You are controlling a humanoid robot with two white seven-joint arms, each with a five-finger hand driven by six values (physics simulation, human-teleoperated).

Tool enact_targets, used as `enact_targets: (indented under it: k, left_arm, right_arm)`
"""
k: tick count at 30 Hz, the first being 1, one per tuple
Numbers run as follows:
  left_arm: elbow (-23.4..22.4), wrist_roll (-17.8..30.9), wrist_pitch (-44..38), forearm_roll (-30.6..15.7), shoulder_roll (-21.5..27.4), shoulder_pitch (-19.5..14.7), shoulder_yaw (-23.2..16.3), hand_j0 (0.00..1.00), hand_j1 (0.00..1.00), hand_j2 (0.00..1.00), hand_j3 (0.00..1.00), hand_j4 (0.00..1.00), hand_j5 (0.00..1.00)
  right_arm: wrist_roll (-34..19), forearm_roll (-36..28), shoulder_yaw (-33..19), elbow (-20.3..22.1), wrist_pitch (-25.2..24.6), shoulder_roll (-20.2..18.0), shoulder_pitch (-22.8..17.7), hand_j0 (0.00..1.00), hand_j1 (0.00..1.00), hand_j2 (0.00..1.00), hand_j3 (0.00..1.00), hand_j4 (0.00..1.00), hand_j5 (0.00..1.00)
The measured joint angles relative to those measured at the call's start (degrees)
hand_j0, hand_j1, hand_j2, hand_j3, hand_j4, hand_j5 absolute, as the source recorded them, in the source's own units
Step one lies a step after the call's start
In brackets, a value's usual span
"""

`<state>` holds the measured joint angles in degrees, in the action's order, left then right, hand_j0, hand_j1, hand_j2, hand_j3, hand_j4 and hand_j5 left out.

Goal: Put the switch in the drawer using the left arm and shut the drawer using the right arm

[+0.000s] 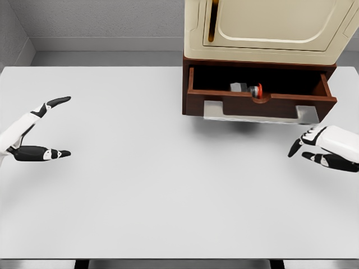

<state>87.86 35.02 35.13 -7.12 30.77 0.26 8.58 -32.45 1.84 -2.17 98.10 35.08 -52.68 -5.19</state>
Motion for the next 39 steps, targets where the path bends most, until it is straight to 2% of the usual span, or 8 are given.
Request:
enact_targets:
  k: [9,12,15,20,27,29,33,39]
  left_arm:
    - [1.5,0.0,0.0,0.4,-1.9,-0.5,-0.1,1.0,1.0,1.0,1.0,1.0,1.0]
    - [2.3,0.0,0.0,0.6,-2.4,-0.5,0.0,1.0,1.0,1.0,1.0,1.0,1.0]
    - [2.7,0.0,0.0,0.7,-2.7,-0.5,0.0,1.0,1.0,1.0,1.0,1.0,1.0]
    - [2.9,0.0,0.0,0.7,-2.9,-0.5,0.1,1.0,1.0,1.0,1.0,1.0,1.0]
    - [4.5,0.0,0.0,0.7,-3.5,-0.4,0.0,1.0,1.0,1.0,1.0,1.0,1.0]
    - [4.9,0.0,0.0,0.7,-3.8,-0.4,0.1,1.0,1.0,1.0,1.0,1.0,1.0]
    - [5.2,0.0,0.0,0.7,-3.9,-0.3,0.0,1.0,1.0,1.0,1.0,1.0,1.0]
    - [5.3,0.0,0.0,0.8,-4.0,-0.3,0.0,1.0,1.0,1.0,1.0,1.0,1.0]
  right_arm:
    - [-0.1,1.1,0.6,-0.1,0.2,0.0,1.4,0.51,0.51,0.51,0.51,0.51,0.51]
    - [-0.9,5.3,0.8,-0.4,1.2,0.3,3.4,0.51,0.51,0.51,0.51,0.51,0.51]
    - [-1.7,10.2,2.1,-1.5,2.0,1.0,7.1,0.51,0.51,0.51,0.51,0.51,0.51]
    - [-0.7,7.1,3.9,-2.9,0.2,1.3,8.0,0.51,0.51,0.51,0.51,0.51,0.51]
    - [-1.8,14.6,6.7,-5.4,1.8,2.3,14.3,0.52,0.52,0.52,0.52,0.52,0.52]
    - [-1.1,13.0,7.4,-6.0,0.9,2.4,14.3,0.54,0.54,0.54,0.54,0.54,0.54]
    - [-0.1,5.9,8.3,-5.1,0.3,2.3,13.0,0.55,0.55,0.55,0.55,0.55,0.55]
    - [0.4,3.4,8.3,-2.2,0.1,0.6,10.9,0.55,0.55,0.55,0.55,0.55,0.55]
